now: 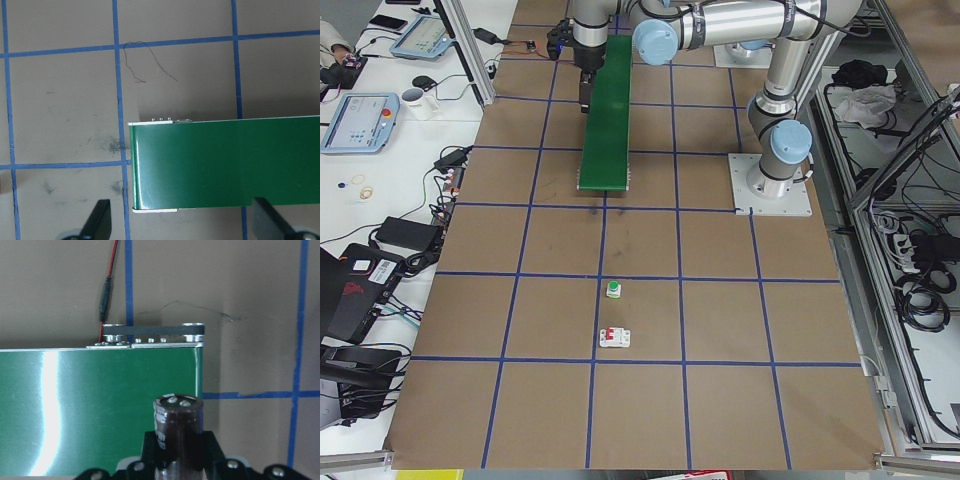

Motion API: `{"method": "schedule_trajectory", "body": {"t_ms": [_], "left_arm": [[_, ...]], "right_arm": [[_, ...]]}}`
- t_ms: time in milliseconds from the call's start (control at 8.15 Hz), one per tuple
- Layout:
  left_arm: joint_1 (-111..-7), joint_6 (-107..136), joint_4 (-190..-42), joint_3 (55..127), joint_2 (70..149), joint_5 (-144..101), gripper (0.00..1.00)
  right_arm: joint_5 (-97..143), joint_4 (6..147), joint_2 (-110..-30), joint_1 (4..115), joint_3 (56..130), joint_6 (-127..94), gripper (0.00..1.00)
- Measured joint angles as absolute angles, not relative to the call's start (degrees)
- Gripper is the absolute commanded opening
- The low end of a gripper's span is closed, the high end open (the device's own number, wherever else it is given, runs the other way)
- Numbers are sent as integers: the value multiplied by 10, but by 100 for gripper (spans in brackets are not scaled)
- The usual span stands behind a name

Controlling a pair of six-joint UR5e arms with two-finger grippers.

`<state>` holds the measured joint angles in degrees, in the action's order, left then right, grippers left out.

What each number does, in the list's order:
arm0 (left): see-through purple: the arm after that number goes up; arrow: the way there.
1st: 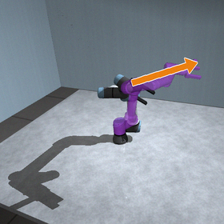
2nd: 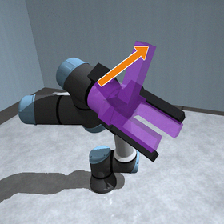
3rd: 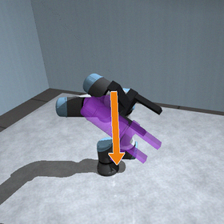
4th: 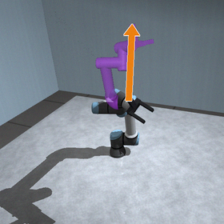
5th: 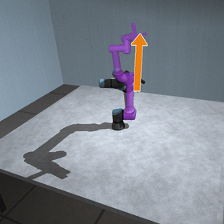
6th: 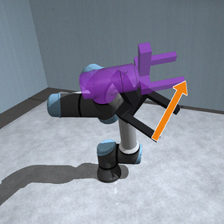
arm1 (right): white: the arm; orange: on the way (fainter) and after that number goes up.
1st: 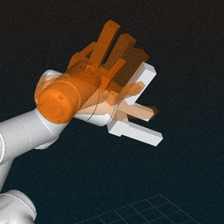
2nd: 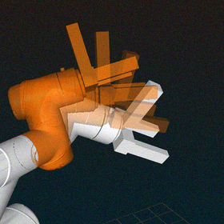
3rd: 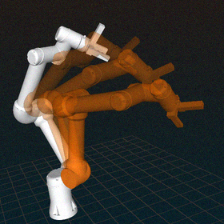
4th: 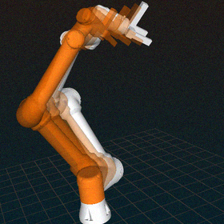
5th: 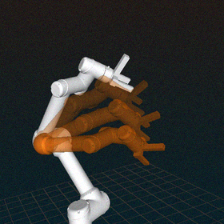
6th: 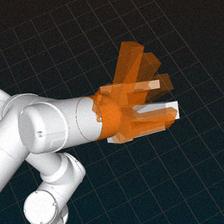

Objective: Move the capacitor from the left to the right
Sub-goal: 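Lift the capacitor with the right gripper and carry it over the blue bin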

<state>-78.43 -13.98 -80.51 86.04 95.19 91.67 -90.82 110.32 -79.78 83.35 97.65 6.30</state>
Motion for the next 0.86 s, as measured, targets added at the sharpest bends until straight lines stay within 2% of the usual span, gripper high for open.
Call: {"method": "schedule_trajectory", "body": {"t_ms": [245,859], "left_arm": [[-784,-140,-805,860,952,917,100],[-784,-140,-805,860,952,896,100]], "right_arm": [[-940,1080,-824,782,973,138,0],[-946,1061,-840,565,972,397,0]]}}
